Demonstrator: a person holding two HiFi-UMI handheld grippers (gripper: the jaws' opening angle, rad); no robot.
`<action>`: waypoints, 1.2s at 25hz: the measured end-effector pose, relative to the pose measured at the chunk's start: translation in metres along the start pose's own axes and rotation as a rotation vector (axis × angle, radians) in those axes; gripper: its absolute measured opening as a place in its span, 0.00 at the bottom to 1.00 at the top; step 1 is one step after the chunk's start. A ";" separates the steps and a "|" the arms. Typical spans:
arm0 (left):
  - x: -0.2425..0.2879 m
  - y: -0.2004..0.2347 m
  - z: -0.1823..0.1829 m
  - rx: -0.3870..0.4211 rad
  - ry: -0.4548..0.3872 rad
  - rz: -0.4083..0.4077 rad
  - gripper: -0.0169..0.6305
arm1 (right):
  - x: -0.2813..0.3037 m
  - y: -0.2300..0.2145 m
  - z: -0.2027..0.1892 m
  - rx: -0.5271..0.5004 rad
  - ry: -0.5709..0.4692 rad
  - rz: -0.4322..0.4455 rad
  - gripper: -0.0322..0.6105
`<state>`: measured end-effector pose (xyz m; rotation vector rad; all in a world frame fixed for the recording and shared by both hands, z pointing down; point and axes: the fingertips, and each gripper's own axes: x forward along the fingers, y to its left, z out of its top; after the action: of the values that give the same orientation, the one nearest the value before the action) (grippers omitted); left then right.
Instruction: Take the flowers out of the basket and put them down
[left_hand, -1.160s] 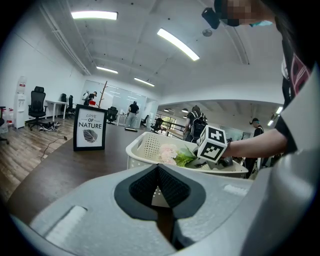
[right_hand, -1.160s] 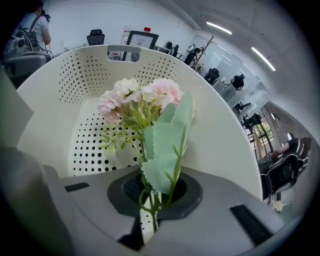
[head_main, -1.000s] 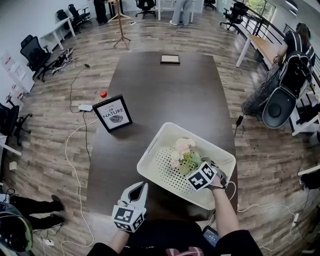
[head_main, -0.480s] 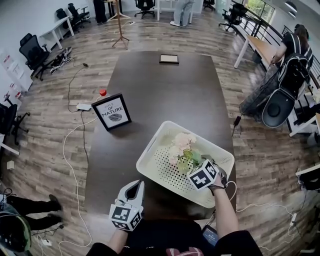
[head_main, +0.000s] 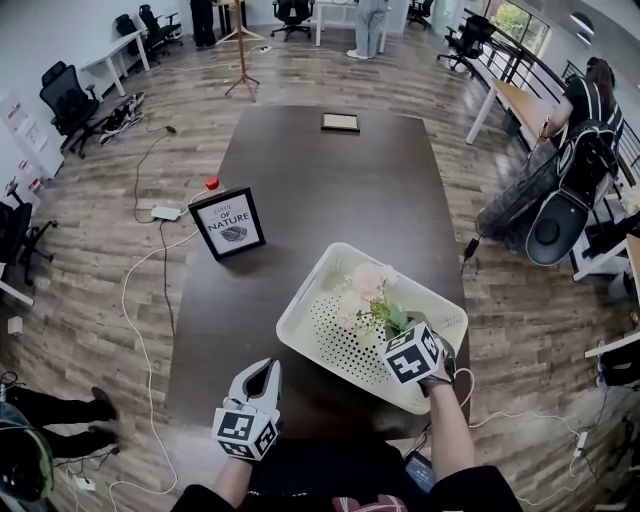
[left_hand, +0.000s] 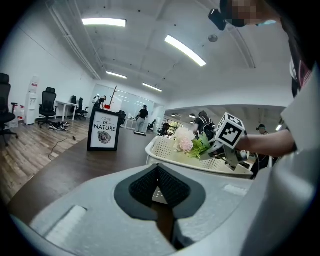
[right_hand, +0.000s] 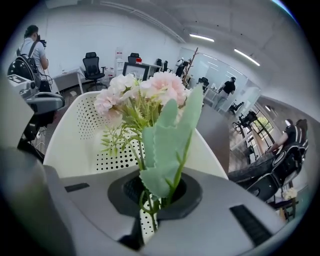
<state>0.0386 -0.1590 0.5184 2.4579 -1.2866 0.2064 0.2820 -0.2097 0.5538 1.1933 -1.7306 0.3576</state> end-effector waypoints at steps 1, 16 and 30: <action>-0.002 0.001 0.000 -0.002 -0.003 0.004 0.04 | -0.003 0.001 0.002 0.003 -0.007 0.000 0.09; -0.028 0.022 0.000 -0.012 -0.034 0.040 0.04 | -0.049 0.015 0.056 -0.013 -0.141 -0.061 0.09; -0.057 0.049 0.004 0.003 -0.050 0.076 0.04 | -0.084 0.055 0.109 -0.026 -0.253 -0.048 0.09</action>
<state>-0.0339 -0.1425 0.5100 2.4325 -1.4034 0.1670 0.1807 -0.2113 0.4452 1.3023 -1.9119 0.1595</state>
